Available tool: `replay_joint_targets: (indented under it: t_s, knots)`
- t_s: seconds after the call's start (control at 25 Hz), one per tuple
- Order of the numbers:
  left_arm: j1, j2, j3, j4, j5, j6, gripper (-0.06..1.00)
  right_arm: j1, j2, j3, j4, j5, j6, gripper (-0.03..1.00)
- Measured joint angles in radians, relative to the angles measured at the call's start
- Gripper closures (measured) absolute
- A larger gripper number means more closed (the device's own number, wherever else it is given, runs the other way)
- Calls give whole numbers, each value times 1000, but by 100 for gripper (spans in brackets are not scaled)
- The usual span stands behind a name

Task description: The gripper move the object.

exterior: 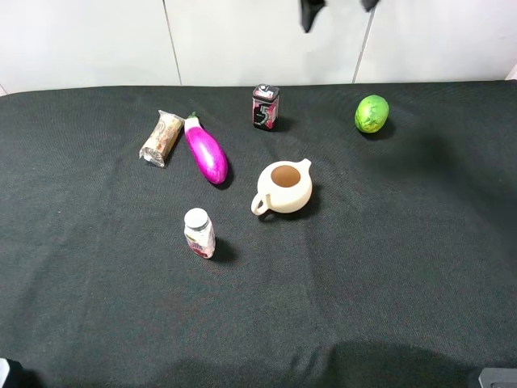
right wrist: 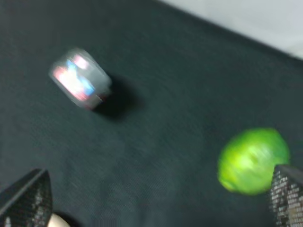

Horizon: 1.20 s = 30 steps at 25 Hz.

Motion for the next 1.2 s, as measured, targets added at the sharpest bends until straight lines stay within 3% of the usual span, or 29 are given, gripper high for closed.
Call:
replay_joint_targets:
  t_s: [0.44,0.92,1.2]
  knots:
    - [0,0,0,0,0,0,15,-244,-359,446,-12,-1,0,27]
    - [0,0,0,0,0,0,15,-504,-896,962,-16,0,9,27]
    - [0,0,0,0,0,0,15,-551,-1262,1234,-12,2,-9,27]
